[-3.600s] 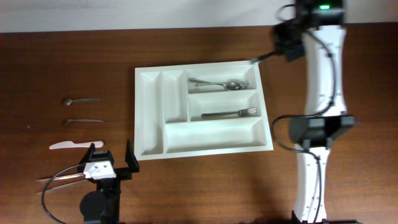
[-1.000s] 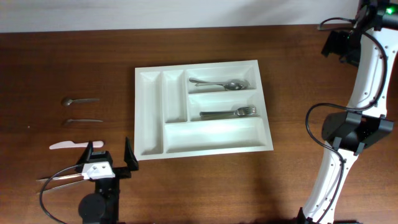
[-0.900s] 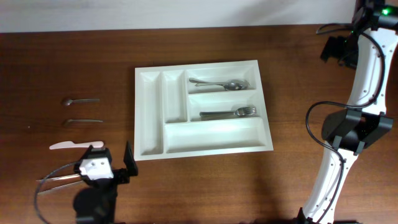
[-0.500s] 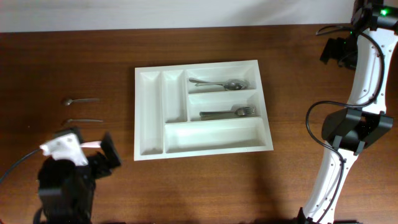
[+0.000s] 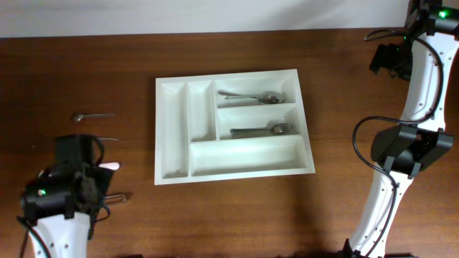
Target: Pack container
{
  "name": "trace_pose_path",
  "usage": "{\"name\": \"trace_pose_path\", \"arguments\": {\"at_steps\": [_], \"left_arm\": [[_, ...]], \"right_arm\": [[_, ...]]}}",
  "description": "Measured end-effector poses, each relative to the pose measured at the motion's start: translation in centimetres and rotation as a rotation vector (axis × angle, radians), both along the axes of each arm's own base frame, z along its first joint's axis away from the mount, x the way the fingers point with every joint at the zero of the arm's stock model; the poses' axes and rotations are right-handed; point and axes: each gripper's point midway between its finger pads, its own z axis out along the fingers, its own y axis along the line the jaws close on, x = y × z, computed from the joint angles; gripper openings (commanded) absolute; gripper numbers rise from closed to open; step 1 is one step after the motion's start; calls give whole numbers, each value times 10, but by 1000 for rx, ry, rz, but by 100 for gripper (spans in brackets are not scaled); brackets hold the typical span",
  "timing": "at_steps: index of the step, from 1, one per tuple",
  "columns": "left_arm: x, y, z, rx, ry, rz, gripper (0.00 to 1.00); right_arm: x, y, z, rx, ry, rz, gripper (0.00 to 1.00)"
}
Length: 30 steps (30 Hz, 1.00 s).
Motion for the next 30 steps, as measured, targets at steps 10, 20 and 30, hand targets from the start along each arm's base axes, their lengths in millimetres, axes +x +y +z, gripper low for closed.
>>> {"name": "trace_pose_path", "arguments": {"at_steps": [10, 20, 30], "left_arm": [[-9, 29, -44, 32, 2, 338, 99], [9, 51, -108, -78, 126, 322, 99], [39, 60, -146, -151, 115, 210, 99]], "right_arm": [[0, 0, 0, 0, 0, 0, 99], [0, 0, 0, 0, 0, 0, 99], [0, 0, 0, 0, 0, 0, 99]]}}
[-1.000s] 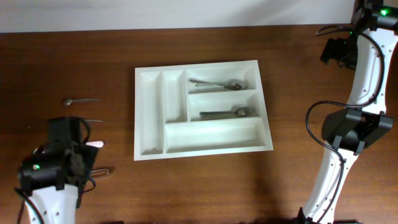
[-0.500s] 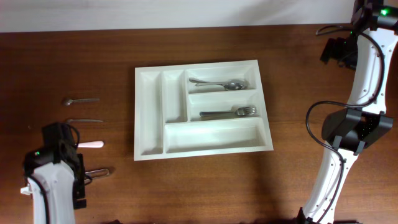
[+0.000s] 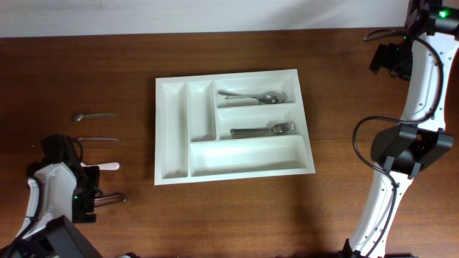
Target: Pack container
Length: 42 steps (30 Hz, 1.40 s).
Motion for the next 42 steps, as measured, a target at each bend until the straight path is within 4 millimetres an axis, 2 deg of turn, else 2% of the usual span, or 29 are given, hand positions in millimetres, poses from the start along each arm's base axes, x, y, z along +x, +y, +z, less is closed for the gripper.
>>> {"name": "trace_pose_path", "arguments": {"at_steps": [3, 7, 11, 17, 21, 36, 42], "left_arm": [[6, -2, -8, -9, -36, -26, 99], [-5, -12, -21, -48, -16, -25, 99], [-10, -16, -22, -61, -4, -1, 99], [-4, -13, -27, -45, -40, 11, 99], [-14, -19, -37, -60, -22, 13, 99], [-11, -21, -38, -71, -38, 17, 99], [1, -21, -38, -115, -116, 44, 99]], "right_arm": [[0, 0, 0, 0, 0, 0, 99], [0, 0, 0, 0, 0, 0, 99], [0, 0, 0, 0, 0, 0, 99], [0, 0, 0, 0, 0, 0, 99], [0, 0, 0, 0, 0, 0, 99], [0, 0, 0, 0, 0, 0, 99], [0, 0, 0, 0, 0, 0, 99]]}}
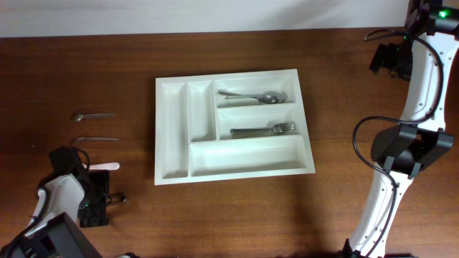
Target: Pack container
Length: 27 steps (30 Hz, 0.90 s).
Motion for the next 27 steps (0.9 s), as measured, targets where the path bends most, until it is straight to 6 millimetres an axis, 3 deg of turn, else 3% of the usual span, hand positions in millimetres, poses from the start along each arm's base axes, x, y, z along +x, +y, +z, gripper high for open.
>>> {"name": "trace_pose_path", "arguments": {"at_steps": [5, 7, 10, 15, 18, 21, 25, 27], "left_arm": [[-4, 6, 0, -41, -25, 64, 99], [-4, 7, 0, -52, -34, 78, 89], [-5, 6, 0, -61, -35, 82, 56], [-4, 4, 0, -73, -40, 69, 29], [-3, 4, 0, -70, -44, 43, 24], [-3, 5, 0, -66, -44, 8, 7], [0, 6, 6, -68, -38, -73, 4], [12, 12, 19, -55, -60, -113, 4]], "right_arm": [[0, 0, 0, 0, 0, 0, 99], [0, 0, 0, 0, 0, 0, 99], [0, 0, 0, 0, 0, 0, 99], [0, 0, 0, 0, 0, 0, 99], [0, 0, 0, 0, 0, 1, 99], [0, 0, 0, 0, 0, 0, 99], [0, 0, 0, 0, 0, 0, 99], [0, 0, 0, 0, 0, 0, 99]]}}
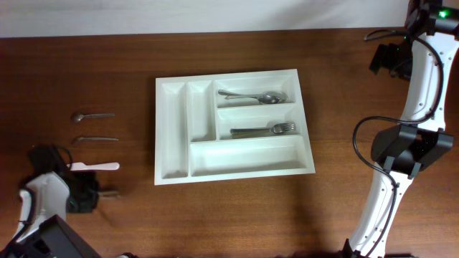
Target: Pack container
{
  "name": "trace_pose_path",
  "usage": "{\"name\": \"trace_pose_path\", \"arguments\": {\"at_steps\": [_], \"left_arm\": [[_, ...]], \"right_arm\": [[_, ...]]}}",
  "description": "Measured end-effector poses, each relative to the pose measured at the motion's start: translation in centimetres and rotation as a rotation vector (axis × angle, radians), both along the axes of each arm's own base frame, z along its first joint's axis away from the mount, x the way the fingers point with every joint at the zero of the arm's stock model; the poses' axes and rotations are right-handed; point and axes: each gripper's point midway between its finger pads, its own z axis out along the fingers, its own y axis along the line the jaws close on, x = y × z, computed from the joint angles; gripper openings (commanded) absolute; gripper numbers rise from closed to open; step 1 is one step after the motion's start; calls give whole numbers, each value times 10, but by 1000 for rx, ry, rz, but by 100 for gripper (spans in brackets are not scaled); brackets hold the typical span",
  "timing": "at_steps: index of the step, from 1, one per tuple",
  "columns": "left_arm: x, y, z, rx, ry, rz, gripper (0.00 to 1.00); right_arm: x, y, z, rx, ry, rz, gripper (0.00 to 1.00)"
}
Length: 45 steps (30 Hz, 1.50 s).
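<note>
A white cutlery tray (176,132) lies mid-table, with a spoon (252,95) in its upper right compartment and a fork (264,130) in the one below. Left of the tray, three pieces lie loose on the wood: a small spoon (92,115), a thin metal utensil (97,139) and a white-handled utensil (95,166). My left gripper (109,192) sits low at the front left, just below the white-handled utensil and apart from it; its jaws are too small to read. My right gripper (384,59) hangs folded at the far right, its state unclear.
The right arm's white links and black cable (401,136) stand along the right edge. The left arm's body (46,204) fills the front left corner. The tray's long bottom compartment (247,156) and two narrow left compartments hold nothing.
My left arm has drawn back further left toward the table's corner, uncovering more of the white-handled utensil. The cutlery, the tray and the right arm have not moved.
At first my left arm stood over the white-handled utensil at the front left. Then it was pulled back lower and leftward, its gripper just below that utensil. It has stayed low there, now furthest left. All three loose pieces kept their places.
</note>
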Motion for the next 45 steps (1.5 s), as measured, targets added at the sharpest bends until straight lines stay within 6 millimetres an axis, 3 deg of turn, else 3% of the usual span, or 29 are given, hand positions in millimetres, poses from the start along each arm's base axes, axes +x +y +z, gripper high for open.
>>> {"name": "trace_pose_path", "arguments": {"at_steps": [5, 8, 10, 12, 17, 21, 23, 26, 29, 33, 39, 41, 45], "left_arm": [[50, 9, 55, 72, -94, -169, 4], [82, -11, 92, 89, -165, -288, 4], [103, -39, 114, 68, -233, -369, 4], [114, -71, 123, 15, -277, -418, 4], [138, -184, 135, -130, -383, -598, 6], [152, -275, 156, -131, -557, -913, 6], [141, -315, 160, -109, -596, -1106, 9], [115, -360, 158, -9, -615, -1421, 13], [92, -386, 151, 104, -599, -1659, 13], [82, -400, 128, 307, -509, -1860, 14], [96, -386, 79, 516, -291, -1992, 15], [98, -382, 62, 556, -218, -2077, 2], [99, -379, 48, 601, -142, -2221, 8]], "right_arm": [[0, 0, 0, 0, 0, 0, 99], [0, 0, 0, 0, 0, 0, 99], [0, 0, 0, 0, 0, 0, 99], [0, 0, 0, 0, 0, 0, 99], [0, 0, 0, 0, 0, 0, 99], [0, 0, 0, 0, 0, 0, 99], [0, 0, 0, 0, 0, 0, 99], [0, 0, 0, 0, 0, 0, 99], [0, 0, 0, 0, 0, 0, 99], [0, 0, 0, 0, 0, 0, 99], [0, 0, 0, 0, 0, 0, 99], [0, 0, 0, 0, 0, 1, 99], [0, 0, 0, 0, 0, 1, 99]]}}
